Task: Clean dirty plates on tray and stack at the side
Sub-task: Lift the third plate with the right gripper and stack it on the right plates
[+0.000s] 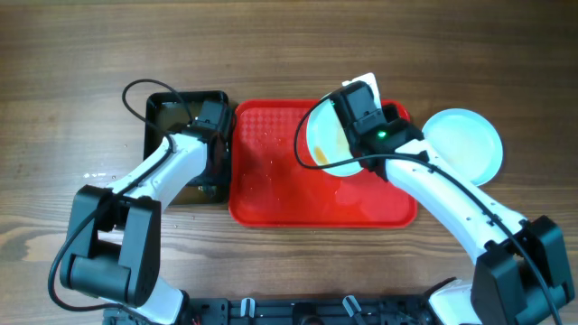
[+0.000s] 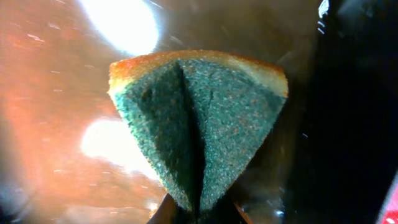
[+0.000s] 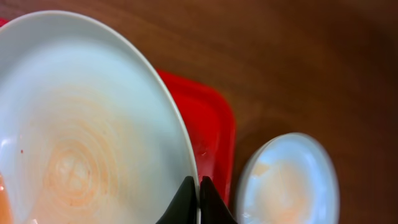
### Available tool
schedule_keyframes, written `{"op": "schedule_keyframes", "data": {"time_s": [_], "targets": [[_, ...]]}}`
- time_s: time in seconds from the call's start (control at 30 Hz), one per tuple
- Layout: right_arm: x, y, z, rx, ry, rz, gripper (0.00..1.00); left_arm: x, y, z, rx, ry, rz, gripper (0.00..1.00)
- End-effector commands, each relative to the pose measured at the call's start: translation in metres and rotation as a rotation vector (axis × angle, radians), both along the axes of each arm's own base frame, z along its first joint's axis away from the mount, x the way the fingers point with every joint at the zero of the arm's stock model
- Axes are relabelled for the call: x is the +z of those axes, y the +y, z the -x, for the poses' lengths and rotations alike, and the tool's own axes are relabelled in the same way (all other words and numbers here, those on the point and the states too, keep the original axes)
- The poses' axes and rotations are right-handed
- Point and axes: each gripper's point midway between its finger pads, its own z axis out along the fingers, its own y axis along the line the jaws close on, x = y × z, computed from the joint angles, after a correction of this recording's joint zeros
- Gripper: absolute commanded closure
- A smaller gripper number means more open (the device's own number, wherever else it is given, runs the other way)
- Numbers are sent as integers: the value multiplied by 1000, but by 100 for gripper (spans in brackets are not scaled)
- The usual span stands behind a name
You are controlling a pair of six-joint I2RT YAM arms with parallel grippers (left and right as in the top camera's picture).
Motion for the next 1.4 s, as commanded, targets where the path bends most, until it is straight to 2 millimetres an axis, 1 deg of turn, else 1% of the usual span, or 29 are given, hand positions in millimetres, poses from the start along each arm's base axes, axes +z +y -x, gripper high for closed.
{"op": "schedule_keyframes", "data": {"time_s": [0.0, 0.07, 0.1, 0.13, 0.2, 0.27, 0.37, 0.4, 0.43, 0.47, 0.6, 0.67, 0.8, 0.87, 0.9, 1.0, 1.03, 1.07, 1.1, 1.13, 1.17, 1.2, 1.23, 1.27, 1.3, 1.33, 1.37], "targets": [[30, -7, -4, -27, -122, 124, 96, 14, 14, -22, 24, -85, -93, 96], [37, 0, -6, -25, -164, 136, 96, 15, 16, -27, 46, -112, -94, 95], [40, 1, -6, -28, -180, 143, 96, 15, 12, -29, 47, -119, -77, 94], [42, 3, -7, -29, -191, 147, 96, 14, 8, -30, 44, -121, -50, 90], [45, 4, -6, -29, -203, 159, 96, 12, -3, -31, 38, -116, 15, 88], [50, 4, -6, -40, -225, 177, 96, 11, -13, -31, 32, -112, 67, 77], [64, 2, -7, -60, -280, 191, 96, 10, -16, -31, 30, -110, 85, 74], [69, 3, -7, -56, -291, 185, 96, 10, -16, -31, 30, -109, 84, 69], [76, 3, -6, -58, -309, 172, 96, 10, -15, -30, 30, -107, 84, 58], [81, 2, -5, -61, -324, 161, 96, 10, -15, -30, 30, -106, 84, 55], [114, -1, 1, -51, -393, 118, 96, 10, -15, -30, 30, -106, 84, 52], [119, -2, 3, -26, -390, 134, 95, 10, -15, -30, 30, -106, 84, 47], [119, -1, 3, -12, -381, 150, 96, 10, -18, -29, 28, -101, 101, 48], [114, 6, 1, 40, -353, 137, 96, 10, -18, -29, 28, -101, 101, 48], [113, 8, 1, 74, -335, 164, 96, 10, -18, -29, 28, -101, 101, 48], [118, 6, 0, 85, -340, 207, 96, 10, -18, -30, 28, -102, 101, 48], [116, 11, -1, 125, -324, 210, 96, 10, -18, -30, 28, -103, 101, 47], [113, 15, -2, 201, -287, 260, 96, 10, -19, -30, 28, -105, 102, 46], [116, 13, -2, 210, -283, 300, 96, 10, -19, -30, 28, -105, 102, 46], [125, 5, -3, 163, -316, 339, 96, 10, -19, -30, 28, -105, 102, 50], [130, 4, -5, 154, -334, 348, 96, 10, -19, -30, 28, -105, 102, 51], [128, 14, -7, 231, -314, 357, 95, 10, -19, -30, 28, -105, 102, 50], [126, 17, -8, 278, -293, 382, 96, 10, -19, -30, 28, -105, 102, 50], [132, 11, -8, 246, -306, 414, 96, 10, -19, -30, 28, -105, 102, 50], [137, 6, -9, 200, -337, 406, 96, 10, -19, -30, 27, -105, 102, 50], [140, 9, -11, 197, -357, 381, 96, 10, -19, -30, 28, -105, 102, 50], [135, 19, -12, 263, -336, 382, 96, 10, -19, -30, 28, -105, 102, 50]]}}
